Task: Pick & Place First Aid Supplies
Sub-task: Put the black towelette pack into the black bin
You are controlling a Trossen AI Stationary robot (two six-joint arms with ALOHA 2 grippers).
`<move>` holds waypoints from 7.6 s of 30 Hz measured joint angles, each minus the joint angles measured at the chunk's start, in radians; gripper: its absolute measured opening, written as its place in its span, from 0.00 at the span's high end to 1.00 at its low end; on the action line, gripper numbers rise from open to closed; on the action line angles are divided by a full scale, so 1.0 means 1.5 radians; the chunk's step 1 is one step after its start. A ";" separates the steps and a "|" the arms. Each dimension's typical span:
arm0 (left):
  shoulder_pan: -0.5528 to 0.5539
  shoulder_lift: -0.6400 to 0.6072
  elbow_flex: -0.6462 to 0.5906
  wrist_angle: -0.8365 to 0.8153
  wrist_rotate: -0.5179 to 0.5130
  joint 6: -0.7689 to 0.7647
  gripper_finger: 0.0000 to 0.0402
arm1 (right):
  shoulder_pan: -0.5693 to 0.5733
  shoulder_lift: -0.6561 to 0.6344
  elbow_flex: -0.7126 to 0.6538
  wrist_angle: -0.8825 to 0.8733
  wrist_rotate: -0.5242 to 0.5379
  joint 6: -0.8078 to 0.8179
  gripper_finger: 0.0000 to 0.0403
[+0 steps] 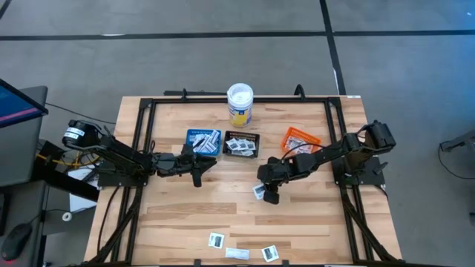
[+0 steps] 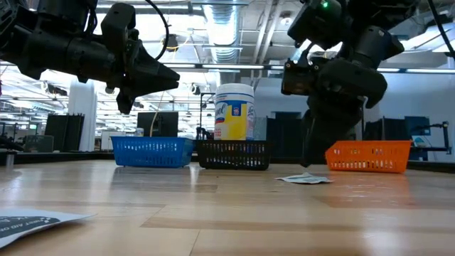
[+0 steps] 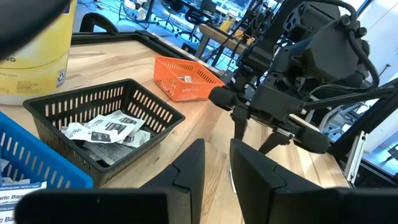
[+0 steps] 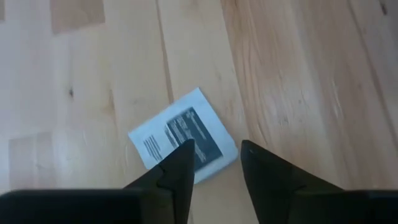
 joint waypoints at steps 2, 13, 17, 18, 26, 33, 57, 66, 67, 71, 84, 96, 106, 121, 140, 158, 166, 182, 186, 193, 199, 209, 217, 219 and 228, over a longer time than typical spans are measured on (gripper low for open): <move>0.000 0.000 0.000 0.000 0.000 0.000 0.81 | 0.000 0.000 0.000 0.009 0.000 0.000 0.69; 0.000 0.000 0.000 0.000 0.000 0.000 0.81 | 0.001 0.016 -0.001 -0.003 0.056 -0.005 0.71; 0.000 0.000 0.000 0.000 0.000 0.000 0.81 | 0.001 0.043 0.002 0.003 0.042 -0.006 0.71; 0.000 0.000 0.000 0.000 0.000 0.000 0.81 | 0.002 0.048 0.003 0.004 0.042 -0.006 0.71; 0.000 0.000 0.000 0.000 0.000 0.000 0.81 | 0.005 0.037 0.001 -0.002 0.043 -0.008 0.78; 0.000 0.000 0.000 0.000 0.000 0.000 0.81 | 0.005 0.035 0.000 -0.001 0.044 -0.073 0.98; 0.000 0.000 0.000 0.000 0.000 0.000 0.81 | -0.002 0.036 0.084 -0.066 0.171 -0.142 1.00; 0.000 0.000 0.000 0.000 0.000 0.000 0.81 | -0.052 0.035 0.207 -0.067 0.357 -0.293 1.00; 0.000 0.000 0.000 0.000 0.000 0.000 0.81 | -0.062 0.035 0.217 -0.067 0.377 -0.303 1.00; 0.000 0.000 0.000 0.000 0.000 0.000 0.81 | -0.105 0.035 0.232 -0.070 0.394 -0.325 1.00; 0.000 0.000 0.000 0.000 0.000 0.000 0.81 | -0.173 0.035 0.232 -0.105 0.222 -0.314 0.96; 0.000 0.000 0.000 0.000 0.000 0.000 0.81 | -0.117 0.026 0.268 -0.247 0.224 -0.255 0.74; 0.000 0.000 0.001 0.000 0.000 0.001 0.81 | 0.029 -0.129 0.280 -0.439 0.044 -0.198 0.73; 0.000 0.000 0.000 0.000 0.000 0.000 0.81 | 0.300 -0.301 -0.106 0.045 0.032 -0.116 0.73; 0.000 0.000 0.000 -0.006 0.000 0.000 0.81 | 0.286 0.043 0.006 0.314 -0.168 -0.234 0.75; 0.000 0.000 0.000 -0.011 -0.055 -0.023 0.81 | 0.270 0.124 0.022 0.346 -0.261 -0.331 0.99; 0.000 0.000 0.000 -0.010 -0.088 -0.038 0.81 | 0.275 0.202 0.072 0.382 -0.335 -0.310 1.00; 0.000 0.000 0.001 -0.012 -0.080 -0.053 0.81 | 0.204 0.146 0.081 0.165 -0.168 -0.458 1.00; 0.000 0.000 0.001 -0.018 -0.080 -0.055 0.81 | 0.147 0.102 0.080 0.106 -0.045 -0.463 1.00; -0.018 0.000 0.000 -0.026 -0.080 -0.055 0.81 | 0.065 0.093 0.079 0.068 -0.005 -0.470 1.00; -0.065 0.000 0.000 -0.025 -0.080 -0.055 0.81 | 0.063 0.069 0.079 0.058 0.008 -0.456 1.00; -0.086 0.000 0.000 -0.025 -0.085 -0.055 0.81 | 0.072 0.045 0.079 0.069 0.052 -0.385 0.97; -0.086 0.000 0.000 -0.025 -0.087 -0.055 0.81 | 0.056 0.048 0.079 0.088 0.034 -0.336 0.79; -0.086 0.000 0.000 -0.025 -0.087 -0.055 0.81 | 0.053 0.059 0.079 0.116 0.033 -0.324 0.75; -0.086 0.000 0.000 -0.025 -0.087 -0.054 0.81 | 0.051 0.119 0.084 0.179 0.034 -0.278 0.66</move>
